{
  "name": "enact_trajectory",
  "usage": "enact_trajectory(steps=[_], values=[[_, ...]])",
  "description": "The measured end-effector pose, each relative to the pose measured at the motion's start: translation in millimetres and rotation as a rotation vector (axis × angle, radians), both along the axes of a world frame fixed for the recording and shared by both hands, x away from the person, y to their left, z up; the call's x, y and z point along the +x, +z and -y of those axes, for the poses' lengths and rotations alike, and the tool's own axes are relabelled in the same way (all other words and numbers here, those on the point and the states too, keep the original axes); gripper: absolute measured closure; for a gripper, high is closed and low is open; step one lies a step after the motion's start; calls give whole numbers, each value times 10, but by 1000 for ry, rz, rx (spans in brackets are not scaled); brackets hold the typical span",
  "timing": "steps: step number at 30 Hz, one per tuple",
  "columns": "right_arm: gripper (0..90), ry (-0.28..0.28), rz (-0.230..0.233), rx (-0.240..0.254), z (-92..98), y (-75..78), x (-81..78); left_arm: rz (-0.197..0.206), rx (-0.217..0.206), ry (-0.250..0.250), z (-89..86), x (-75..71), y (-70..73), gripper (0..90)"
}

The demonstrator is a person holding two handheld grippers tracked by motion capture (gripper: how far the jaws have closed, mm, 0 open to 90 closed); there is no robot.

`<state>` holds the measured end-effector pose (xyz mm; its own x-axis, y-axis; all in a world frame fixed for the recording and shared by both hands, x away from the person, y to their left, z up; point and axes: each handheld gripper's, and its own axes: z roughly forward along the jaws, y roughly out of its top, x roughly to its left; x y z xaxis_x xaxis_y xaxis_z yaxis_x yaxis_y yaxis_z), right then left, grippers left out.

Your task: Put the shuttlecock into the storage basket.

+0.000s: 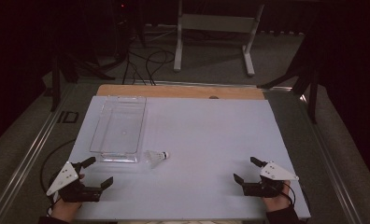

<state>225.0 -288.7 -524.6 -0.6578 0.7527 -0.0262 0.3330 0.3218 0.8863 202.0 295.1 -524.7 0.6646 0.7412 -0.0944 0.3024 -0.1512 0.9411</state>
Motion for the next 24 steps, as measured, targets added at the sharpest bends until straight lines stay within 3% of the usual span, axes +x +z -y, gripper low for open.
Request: enact_trajectory(steps=[16,19,24], values=[[96,-23,8,6,5,16,3,4,16,24,3,-2,43,0],[96,-30,13,30,18,21,17,-5,20,20,5,1,59,0],[96,-33,20,21,25,20,30,-20,27,1,21,12,57,0]])
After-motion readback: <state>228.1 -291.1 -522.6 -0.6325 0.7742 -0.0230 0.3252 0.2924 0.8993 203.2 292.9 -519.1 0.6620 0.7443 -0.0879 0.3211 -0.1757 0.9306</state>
